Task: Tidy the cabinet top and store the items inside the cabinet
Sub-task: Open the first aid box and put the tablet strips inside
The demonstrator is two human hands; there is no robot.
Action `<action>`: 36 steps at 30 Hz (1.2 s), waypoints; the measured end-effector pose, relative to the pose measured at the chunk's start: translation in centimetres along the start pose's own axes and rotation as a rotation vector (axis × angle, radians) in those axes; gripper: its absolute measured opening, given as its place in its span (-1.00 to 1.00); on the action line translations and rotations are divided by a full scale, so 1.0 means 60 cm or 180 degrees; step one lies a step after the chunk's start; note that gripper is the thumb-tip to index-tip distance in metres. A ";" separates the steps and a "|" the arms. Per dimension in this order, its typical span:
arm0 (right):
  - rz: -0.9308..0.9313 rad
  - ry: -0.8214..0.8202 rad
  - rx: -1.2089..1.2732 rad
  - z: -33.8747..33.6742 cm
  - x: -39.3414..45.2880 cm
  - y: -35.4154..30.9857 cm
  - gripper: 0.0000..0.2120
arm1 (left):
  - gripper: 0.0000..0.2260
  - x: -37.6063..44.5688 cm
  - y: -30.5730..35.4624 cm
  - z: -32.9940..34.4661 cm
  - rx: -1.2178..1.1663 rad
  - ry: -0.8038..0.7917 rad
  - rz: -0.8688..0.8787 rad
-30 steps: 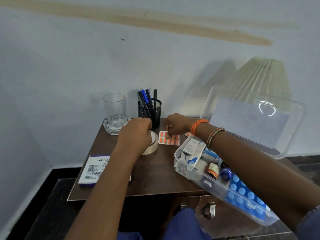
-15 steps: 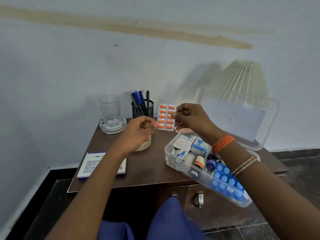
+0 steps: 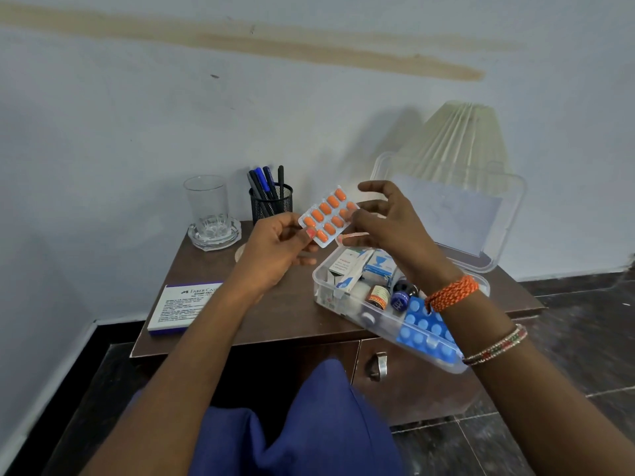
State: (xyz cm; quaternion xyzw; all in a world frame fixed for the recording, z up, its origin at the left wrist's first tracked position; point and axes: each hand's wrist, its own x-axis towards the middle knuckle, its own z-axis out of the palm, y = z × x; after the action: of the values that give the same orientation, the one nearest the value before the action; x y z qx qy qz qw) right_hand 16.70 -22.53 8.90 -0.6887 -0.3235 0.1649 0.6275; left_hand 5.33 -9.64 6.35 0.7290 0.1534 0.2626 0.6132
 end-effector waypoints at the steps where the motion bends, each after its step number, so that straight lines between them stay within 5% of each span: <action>1: -0.0063 0.0064 -0.0238 -0.005 -0.003 0.000 -0.59 | -0.91 -0.001 -0.001 0.002 -0.0004 -0.0118 -0.0078; 6: -0.0221 -0.0156 -0.1157 -0.039 -0.023 -0.004 -0.71 | -0.93 -0.006 -0.004 0.023 0.0076 -0.0561 -0.0240; 13: 0.0205 -0.0027 -0.1283 -0.104 -0.058 0.008 -0.93 | -0.92 -0.014 -0.006 0.084 -0.0129 -0.0600 -0.0125; 19: 0.0289 0.1034 -0.1558 -0.140 -0.132 0.067 -0.87 | -0.89 -0.015 -0.026 0.130 0.0943 -0.0835 0.0226; 36: 0.0344 0.1034 -0.3374 -0.116 -0.139 0.106 -0.87 | -0.79 -0.019 -0.023 0.131 0.1588 -0.0910 0.0408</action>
State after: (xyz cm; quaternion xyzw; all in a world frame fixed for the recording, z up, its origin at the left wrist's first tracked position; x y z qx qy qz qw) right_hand 16.48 -33.25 2.36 -0.9423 -0.2255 -0.0968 0.2276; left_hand 9.03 -16.37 3.90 0.8951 0.0789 0.1497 0.4125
